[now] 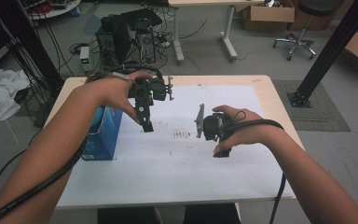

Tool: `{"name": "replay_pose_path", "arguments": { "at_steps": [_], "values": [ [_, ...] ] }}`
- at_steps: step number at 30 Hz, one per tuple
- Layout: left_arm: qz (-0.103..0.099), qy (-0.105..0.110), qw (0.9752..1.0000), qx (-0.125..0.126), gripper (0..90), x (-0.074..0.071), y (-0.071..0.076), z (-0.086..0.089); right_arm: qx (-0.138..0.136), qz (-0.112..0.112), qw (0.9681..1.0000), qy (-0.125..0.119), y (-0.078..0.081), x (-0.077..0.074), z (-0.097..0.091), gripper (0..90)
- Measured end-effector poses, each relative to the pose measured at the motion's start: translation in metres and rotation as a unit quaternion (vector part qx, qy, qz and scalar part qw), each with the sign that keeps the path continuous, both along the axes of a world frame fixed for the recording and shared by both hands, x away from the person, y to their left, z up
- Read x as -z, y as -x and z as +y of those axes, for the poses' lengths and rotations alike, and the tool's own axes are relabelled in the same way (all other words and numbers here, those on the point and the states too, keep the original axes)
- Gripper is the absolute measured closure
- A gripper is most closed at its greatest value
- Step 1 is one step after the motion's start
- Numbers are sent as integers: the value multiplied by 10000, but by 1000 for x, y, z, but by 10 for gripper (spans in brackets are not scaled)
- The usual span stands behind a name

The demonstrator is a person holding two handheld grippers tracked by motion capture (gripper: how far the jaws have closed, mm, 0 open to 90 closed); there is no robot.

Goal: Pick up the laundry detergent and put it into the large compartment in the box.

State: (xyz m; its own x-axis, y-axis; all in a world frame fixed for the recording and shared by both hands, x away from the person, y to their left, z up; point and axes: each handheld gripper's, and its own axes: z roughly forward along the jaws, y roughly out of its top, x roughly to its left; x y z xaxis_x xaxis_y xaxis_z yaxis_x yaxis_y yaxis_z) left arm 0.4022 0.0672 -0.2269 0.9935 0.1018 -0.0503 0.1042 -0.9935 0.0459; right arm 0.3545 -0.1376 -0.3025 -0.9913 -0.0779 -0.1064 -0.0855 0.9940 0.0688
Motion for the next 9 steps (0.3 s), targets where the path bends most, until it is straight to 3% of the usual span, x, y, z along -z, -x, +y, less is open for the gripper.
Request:
{"name": "replay_pose_path", "arguments": {
  "at_steps": [9],
  "values": [
    [-11, 57, 10000, 10, 1, -1, 0, -1, -28, -15, 10000, 11, 1, 0, 1, 161]
  ]
}}
